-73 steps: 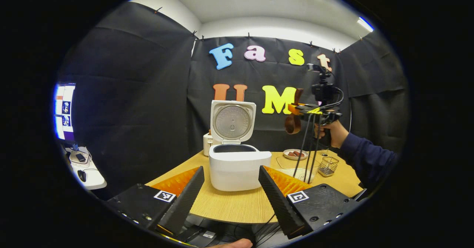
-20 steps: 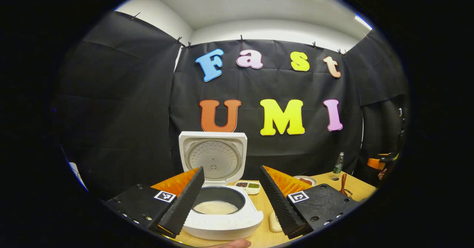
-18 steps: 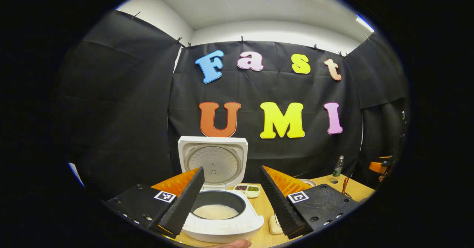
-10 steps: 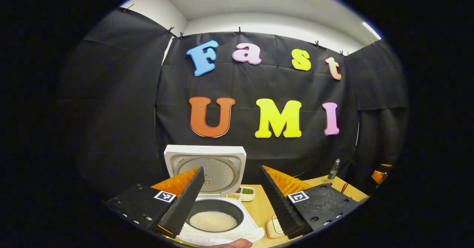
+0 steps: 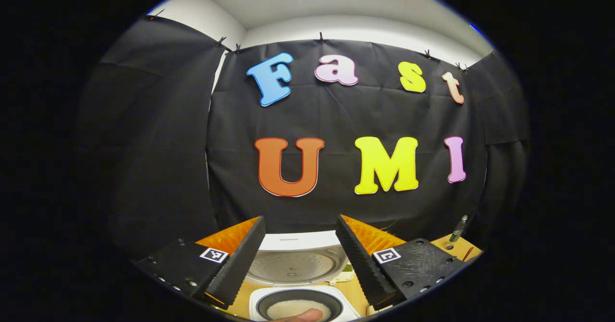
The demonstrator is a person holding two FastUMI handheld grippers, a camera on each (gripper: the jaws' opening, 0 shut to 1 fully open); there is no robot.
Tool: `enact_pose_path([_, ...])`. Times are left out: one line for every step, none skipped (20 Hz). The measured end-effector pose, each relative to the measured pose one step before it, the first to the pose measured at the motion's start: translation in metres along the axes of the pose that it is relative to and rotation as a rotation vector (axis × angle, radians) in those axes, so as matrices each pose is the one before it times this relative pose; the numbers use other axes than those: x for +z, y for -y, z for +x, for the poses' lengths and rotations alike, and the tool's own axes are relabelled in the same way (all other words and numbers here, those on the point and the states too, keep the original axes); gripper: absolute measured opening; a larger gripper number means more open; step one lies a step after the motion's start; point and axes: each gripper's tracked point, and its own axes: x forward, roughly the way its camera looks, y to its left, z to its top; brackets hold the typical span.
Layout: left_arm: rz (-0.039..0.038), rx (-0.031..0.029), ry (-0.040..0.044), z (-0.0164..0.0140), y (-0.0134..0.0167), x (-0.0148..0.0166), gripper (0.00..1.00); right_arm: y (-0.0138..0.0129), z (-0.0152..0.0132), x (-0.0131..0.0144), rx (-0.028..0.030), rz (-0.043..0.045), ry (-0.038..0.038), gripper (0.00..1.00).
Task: Close the left gripper, press the button to open the rice cooker; take a wooden spoon from the chopstick holder with the right hand, scoop a spoonful of rice and pour it into the rice cooker, then put the wooden spoon back into the chopstick holder.
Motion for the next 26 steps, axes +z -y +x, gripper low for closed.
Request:
enact_pose_path([0.00176, 0.01055, 0.01457, 0.00648, -0.00453, 0.00452, 0.94, -0.00041, -0.00101, 0.00267, 0.00110, 0.00243, 0.00767, 1.00])
enact_pose_path([-0.00099, 0.00393, 0.01583, 0.00842, -0.00335, 0.00352, 0.94, -0.00107, -0.00042, -0.00027, 0.00271, -0.00172, 0.00441, 1.00])
enact_pose_path([-0.01212, 0.01367, 0.01230, 0.00987, -0.00631, 0.00085, 0.94, 0.00008, -0.00024, 0.00012, 0.00154, -0.00431, 0.00333, 1.00])
enact_pose_path([-0.01193, 0.01958, 0.00309, 0.00978, -0.00794, -0.00141, 0.94, 0.00006, -0.00020, 0.00099, 0.00111, -0.00317, 0.00549, 1.00])
enact_pose_path([-0.00762, 0.02351, -0.00532, 0.01131, -0.00760, -0.00326, 0.94, 0.00152, -0.00075, 0.00175, -0.00194, 0.00096, 0.00996, 1.00])
enact_pose_path([0.01043, 0.02475, -0.00415, 0.01009, -0.00537, -0.00292, 0.94, 0.00288, 0.00083, 0.00165, -0.01247, 0.00796, 0.01061, 1.00])
enact_pose_path([0.01942, 0.01482, -0.00377, 0.01109, -0.00384, -0.00511, 0.94, 0.00472, 0.00146, -0.00065, -0.01777, 0.01009, 0.00173, 1.00])
enact_pose_path([0.01310, 0.01282, -0.01371, 0.01019, -0.00348, -0.00751, 0.94, 0.00267, 0.00044, -0.00282, -0.01364, 0.01397, 0.00187, 1.00])
enact_pose_path([0.00265, 0.00282, -0.02042, 0.00872, -0.00103, -0.00803, 0.94, -0.00145, -0.00007, -0.00266, -0.00369, 0.01487, -0.00436, 1.00])
enact_pose_path([-0.00477, 0.00160, -0.00874, 0.00660, 0.00162, -0.00566, 0.94, -0.00244, 0.00020, -0.00398, 0.00236, 0.01197, -0.01237, 0.96])
enact_pose_path([-0.00514, -0.01108, -0.00607, 0.00654, 0.00406, -0.00505, 0.94, -0.00187, 0.00080, -0.00316, 0.00160, 0.00539, -0.01204, 0.96])
enact_pose_path([-0.00236, -0.00920, -0.01131, 0.00460, 0.00438, -0.00587, 0.94, -0.00110, 0.00016, -0.00214, -0.00168, -0.00192, -0.00696, 0.96])
enact_pose_path([0.01440, 0.01054, -0.01776, 0.00506, -0.00199, -0.00732, 0.94, 0.00091, -0.00100, -0.00050, -0.00771, -0.00164, -0.00122, 1.00])
enact_pose_path([-0.00285, -0.01730, -0.02448, 0.00624, 0.00438, -0.01066, 0.94, -0.00041, -0.00116, -0.00017, -0.00660, -0.00092, -0.00108, 1.00])
enact_pose_path([-0.00501, -0.01665, -0.02693, 0.00377, 0.00478, -0.00794, 0.94, -0.00325, -0.00125, -0.00212, 0.00259, 0.00092, -0.00428, 1.00])
enact_pose_path([0.00689, 0.01137, -0.01311, 0.00105, -0.00146, -0.00504, 0.94, -0.00246, -0.00027, -0.00190, -0.00035, 0.00419, -0.00304, 0.96])
enact_pose_path([0.01943, 0.00604, 0.00592, 0.00269, -0.00144, -0.00071, 0.95, -0.00253, -0.00029, -0.00131, 0.00011, 0.00409, -0.00269, 1.00])
enact_pose_path([0.01021, 0.00045, -0.00149, 0.00166, -0.00033, -0.00258, 0.96, -0.00227, 0.00030, -0.00124, -0.00175, -0.00190, -0.00405, 1.00])
enact_pose_path([-0.00749, -0.01114, -0.01627, 0.00105, 0.00241, -0.00461, 0.95, -0.00250, 0.00020, -0.00261, -0.00313, -0.00831, -0.00813, 1.00])
enact_pose_path([0.00142, 0.00658, -0.00241, -0.00232, -0.00174, -0.00112, 0.95, -0.00496, -0.00160, 0.00073, 0.00091, -0.01249, -0.00796, 1.00])
enact_pose_path([-0.00038, -0.00018, 0.01383, 0.00026, 0.00025, 0.00368, 0.98, -0.00371, -0.00363, -0.00129, 0.00383, -0.00807, -0.00607, 1.00])
enact_pose_path([-0.00150, 0.00187, -0.01089, -0.00179, 0.00071, -0.00412, 0.98, -0.00342, -0.00461, 0.00072, 0.00469, -0.00187, -0.00238, 1.00])
enact_pose_path([-0.00756, -0.00048, -0.01022, -0.00138, 0.00026, -0.00065, 0.98, -0.00222, -0.00572, 0.00104, 0.00378, 0.00050, 0.00197, 1.00])
enact_pose_path([-0.00222, -0.00212, -0.01097, -0.00389, 0.00152, -0.00335, 0.97, -0.00073, -0.00605, 0.00165, -0.00165, 0.00121, 0.00377, 1.00])
enact_pose_path([-0.00342, -0.00111, -0.00398, -0.00574, 0.00107, -0.00164, 0.98, 0.00000, -0.00526, -0.00068, 0.00332, -0.00192, 0.00801, 1.00])
enact_pose_path([-0.00270, -0.00038, -0.00283, -0.00718, 0.00163, -0.00169, 0.98, -0.00117, -0.00736, 0.00324, 0.00248, -0.00411, 0.00732, 1.00])
